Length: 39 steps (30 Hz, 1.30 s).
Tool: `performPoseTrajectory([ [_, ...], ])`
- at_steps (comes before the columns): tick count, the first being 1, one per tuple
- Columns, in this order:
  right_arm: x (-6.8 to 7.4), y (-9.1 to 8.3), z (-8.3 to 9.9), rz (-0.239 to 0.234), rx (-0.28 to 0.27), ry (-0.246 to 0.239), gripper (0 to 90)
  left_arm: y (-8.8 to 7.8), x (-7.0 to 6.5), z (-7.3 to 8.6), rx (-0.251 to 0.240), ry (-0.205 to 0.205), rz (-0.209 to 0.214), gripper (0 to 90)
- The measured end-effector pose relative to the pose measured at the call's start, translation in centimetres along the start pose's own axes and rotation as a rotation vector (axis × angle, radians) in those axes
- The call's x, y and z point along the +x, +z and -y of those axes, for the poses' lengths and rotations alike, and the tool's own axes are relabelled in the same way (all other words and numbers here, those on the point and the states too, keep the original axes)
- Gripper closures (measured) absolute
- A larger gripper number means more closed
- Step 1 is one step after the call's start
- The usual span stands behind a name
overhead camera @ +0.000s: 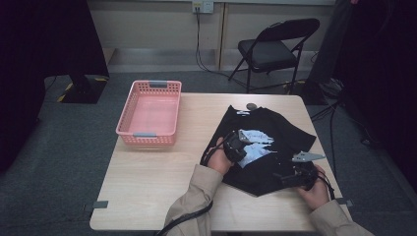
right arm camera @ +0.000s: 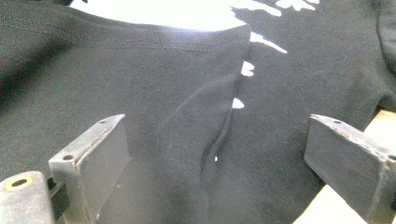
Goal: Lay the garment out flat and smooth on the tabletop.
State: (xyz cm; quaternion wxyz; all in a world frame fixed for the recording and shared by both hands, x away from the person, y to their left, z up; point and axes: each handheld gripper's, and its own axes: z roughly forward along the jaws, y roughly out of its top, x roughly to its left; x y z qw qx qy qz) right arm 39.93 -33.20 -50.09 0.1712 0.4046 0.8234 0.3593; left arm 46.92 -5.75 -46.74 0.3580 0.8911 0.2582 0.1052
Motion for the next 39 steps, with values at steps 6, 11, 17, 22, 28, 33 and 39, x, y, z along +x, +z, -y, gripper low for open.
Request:
performPoseTrajectory([
  [6, 0.0, 0.0, 0.0, 0.000, 0.000, 0.000, 6.4, -1.1, 0.5, -0.2, -0.028, -0.023, 0.013, 87.5],
  [11, 0.0, 0.0, 0.0, 0.000, 0.000, 0.000, 6.4, -2.0, 1.2, -0.2, -0.056, -0.047, 0.009, 87.5],
  [17, 0.0, 0.0, 0.0, 0.000, 0.000, 0.000, 6.4, -3.0, 1.8, -0.1, -0.081, -0.060, -0.006, 87.5],
  [22, 0.0, 0.0, 0.0, 0.000, 0.000, 0.000, 6.4, -3.9, 2.4, 0.0, -0.089, -0.069, -0.021, 87.5],
  [28, 0.0, 0.0, 0.0, 0.000, 0.000, 0.002, 6.4, -4.8, 3.0, 0.1, -0.109, -0.095, -0.031, 87.6],
  [33, 0.0, 0.0, 0.0, 0.000, 0.000, 0.001, 6.4, -5.4, 3.6, 0.2, -0.117, -0.109, -0.042, 87.7],
  [39, 0.0, 0.0, 0.0, 0.000, 0.000, 0.000, 6.4, -6.0, 4.3, 0.3, -0.129, -0.126, -0.049, 87.7],
])
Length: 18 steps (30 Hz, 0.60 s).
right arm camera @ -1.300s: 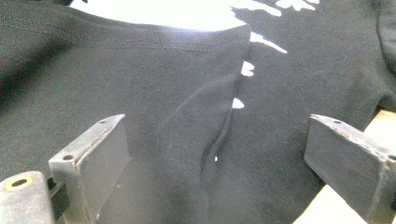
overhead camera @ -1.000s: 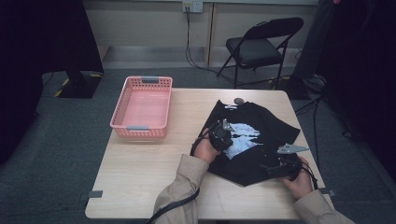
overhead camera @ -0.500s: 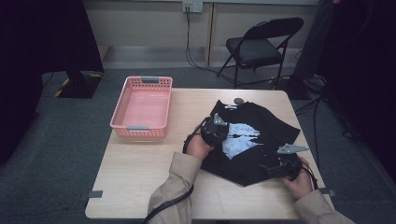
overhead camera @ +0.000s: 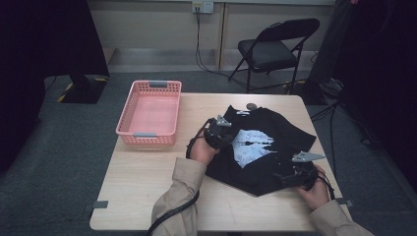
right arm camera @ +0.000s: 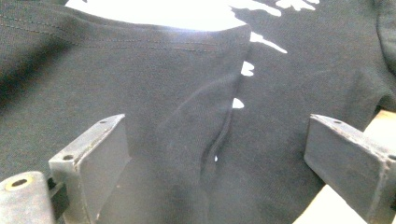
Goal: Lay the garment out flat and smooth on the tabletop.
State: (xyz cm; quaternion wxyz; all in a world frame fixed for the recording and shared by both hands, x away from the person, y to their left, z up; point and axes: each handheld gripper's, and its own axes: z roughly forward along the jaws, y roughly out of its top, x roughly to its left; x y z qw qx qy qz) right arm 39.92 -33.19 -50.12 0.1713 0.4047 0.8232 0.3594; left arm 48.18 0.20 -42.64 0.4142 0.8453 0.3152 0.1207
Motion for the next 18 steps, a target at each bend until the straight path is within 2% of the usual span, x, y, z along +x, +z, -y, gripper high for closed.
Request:
performPoseTrajectory([
  [18, 0.0, 0.0, 0.0, 0.000, 0.000, 0.000, 6.4, -2.0, 1.8, -0.3, -0.039, -0.043, -0.027, 87.8],
])
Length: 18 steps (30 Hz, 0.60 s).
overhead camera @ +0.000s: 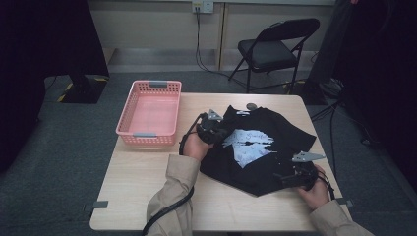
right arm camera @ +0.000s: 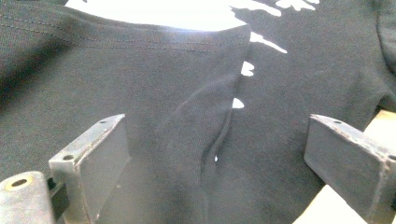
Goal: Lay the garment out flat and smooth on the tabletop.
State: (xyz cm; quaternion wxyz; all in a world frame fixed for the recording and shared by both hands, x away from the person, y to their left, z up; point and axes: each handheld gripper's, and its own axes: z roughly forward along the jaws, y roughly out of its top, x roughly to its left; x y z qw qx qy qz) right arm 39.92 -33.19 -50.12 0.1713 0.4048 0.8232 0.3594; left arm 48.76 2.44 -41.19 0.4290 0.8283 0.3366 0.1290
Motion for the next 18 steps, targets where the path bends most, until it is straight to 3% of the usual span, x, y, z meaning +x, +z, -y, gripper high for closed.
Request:
performPoseTrajectory([
  [18, 0.0, 0.0, 0.0, 0.000, 0.000, 0.000, 6.4, -1.8, 2.3, -0.2, -0.024, -0.031, -0.055, 87.8],
])
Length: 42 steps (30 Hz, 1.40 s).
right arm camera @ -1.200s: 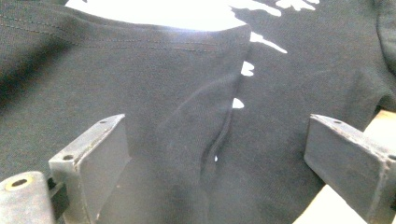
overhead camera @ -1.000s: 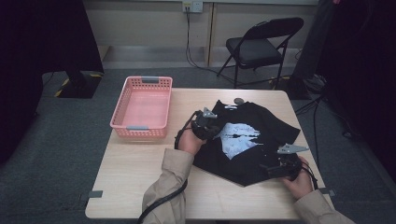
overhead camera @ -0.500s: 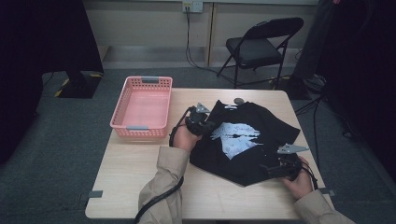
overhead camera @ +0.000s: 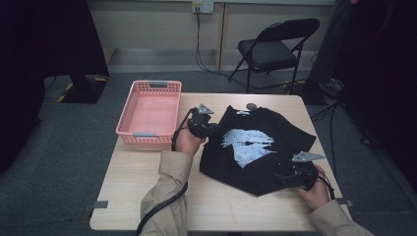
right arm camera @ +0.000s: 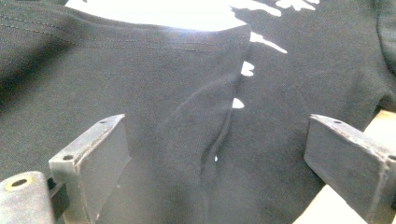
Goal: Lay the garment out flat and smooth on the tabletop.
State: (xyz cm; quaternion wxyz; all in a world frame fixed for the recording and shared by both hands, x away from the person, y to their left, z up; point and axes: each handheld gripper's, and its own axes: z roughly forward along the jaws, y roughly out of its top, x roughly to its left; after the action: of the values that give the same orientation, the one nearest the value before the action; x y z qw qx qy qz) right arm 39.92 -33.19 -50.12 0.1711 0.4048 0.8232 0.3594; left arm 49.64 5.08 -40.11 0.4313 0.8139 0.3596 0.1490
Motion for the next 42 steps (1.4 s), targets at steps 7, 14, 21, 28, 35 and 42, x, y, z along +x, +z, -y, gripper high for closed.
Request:
performPoseTrajectory([
  [7, 0.0, 0.0, 0.0, 0.000, 0.000, 0.000, 6.4, -0.7, 1.6, 0.1, -0.024, -0.031, -0.024, 87.8],
  [14, 0.0, 0.0, 0.0, 0.000, 0.000, 0.000, 6.4, -1.6, 3.0, 0.5, -0.035, -0.055, -0.052, 87.8],
  [21, 0.0, 0.0, 0.0, -0.001, 0.000, 0.000, 6.4, -2.4, 4.4, 0.9, -0.051, -0.082, -0.081, 87.8],
  [28, 0.0, 0.0, 0.0, -0.001, 0.000, 0.001, 6.4, -3.0, 7.3, 2.1, -0.048, -0.130, -0.148, 87.7],
  [35, 0.0, 0.0, 0.0, -0.002, 0.001, 0.001, 6.4, -2.7, 9.7, 2.6, -0.102, -0.145, -0.261, 70.4],
  [42, 0.0, 0.0, 0.0, -0.001, 0.001, 0.001, 6.4, -3.1, 8.4, 2.5, -0.140, -0.066, -0.301, 26.1],
])
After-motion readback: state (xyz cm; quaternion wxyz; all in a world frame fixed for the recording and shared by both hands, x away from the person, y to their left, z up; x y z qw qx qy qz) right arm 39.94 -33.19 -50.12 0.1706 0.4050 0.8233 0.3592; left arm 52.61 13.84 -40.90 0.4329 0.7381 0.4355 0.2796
